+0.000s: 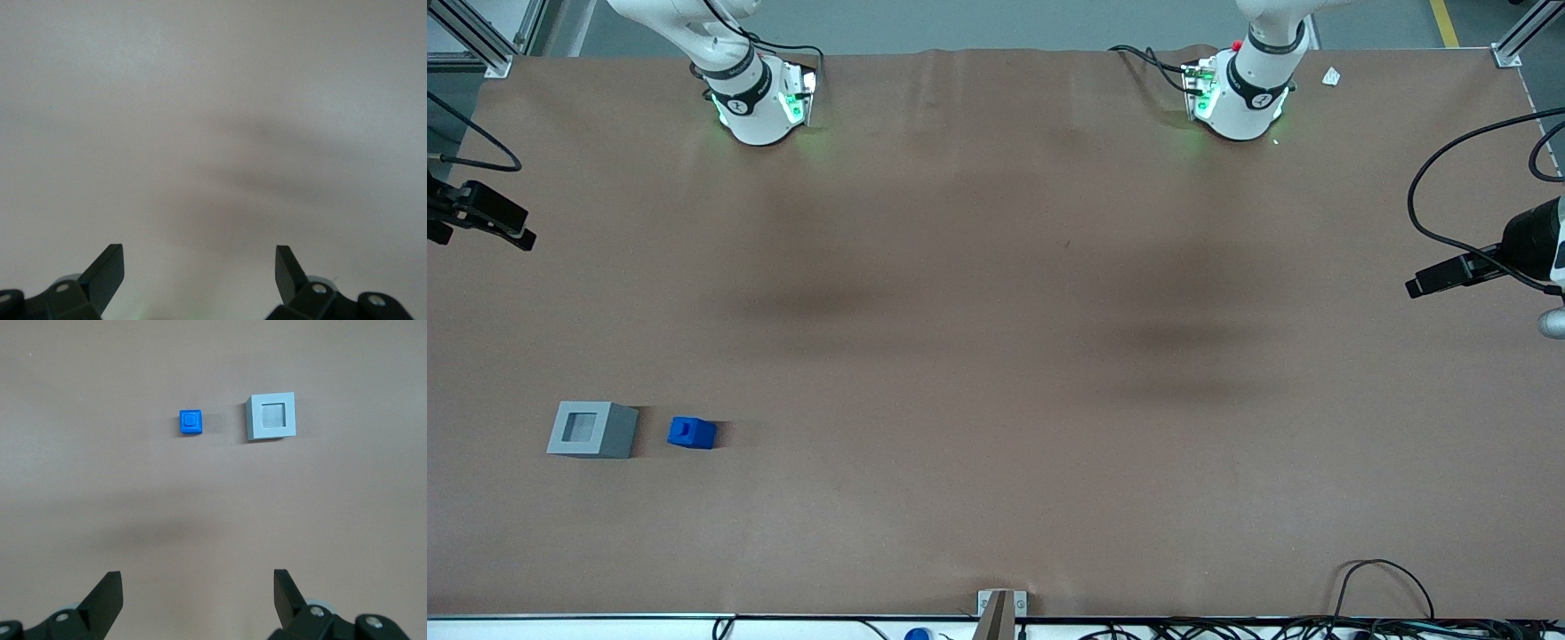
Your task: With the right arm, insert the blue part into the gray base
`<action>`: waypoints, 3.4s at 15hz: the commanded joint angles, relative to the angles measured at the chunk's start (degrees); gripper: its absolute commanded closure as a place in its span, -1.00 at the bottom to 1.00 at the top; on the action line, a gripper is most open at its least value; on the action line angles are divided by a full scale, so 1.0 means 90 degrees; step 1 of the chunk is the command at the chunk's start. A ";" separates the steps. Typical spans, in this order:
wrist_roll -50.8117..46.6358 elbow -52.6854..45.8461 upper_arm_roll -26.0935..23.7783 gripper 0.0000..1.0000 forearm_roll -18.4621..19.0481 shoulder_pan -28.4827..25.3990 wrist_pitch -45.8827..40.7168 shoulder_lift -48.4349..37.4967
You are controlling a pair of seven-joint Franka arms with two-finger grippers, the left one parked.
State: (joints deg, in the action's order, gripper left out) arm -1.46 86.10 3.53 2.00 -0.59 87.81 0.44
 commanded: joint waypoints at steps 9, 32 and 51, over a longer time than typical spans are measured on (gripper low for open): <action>-0.0102 0.0169 0.0009 -1.00 0.0071 -0.0041 0.0682 0.0166; -0.0141 0.0277 -0.0001 -1.00 -0.0437 0.0007 0.3776 0.3808; -0.0151 0.0306 0.0009 -0.36 -0.0661 -0.0022 0.4784 0.4551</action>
State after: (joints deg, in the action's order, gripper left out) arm -2.16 88.40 3.65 -3.28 -0.80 130.39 41.53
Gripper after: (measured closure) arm 0.260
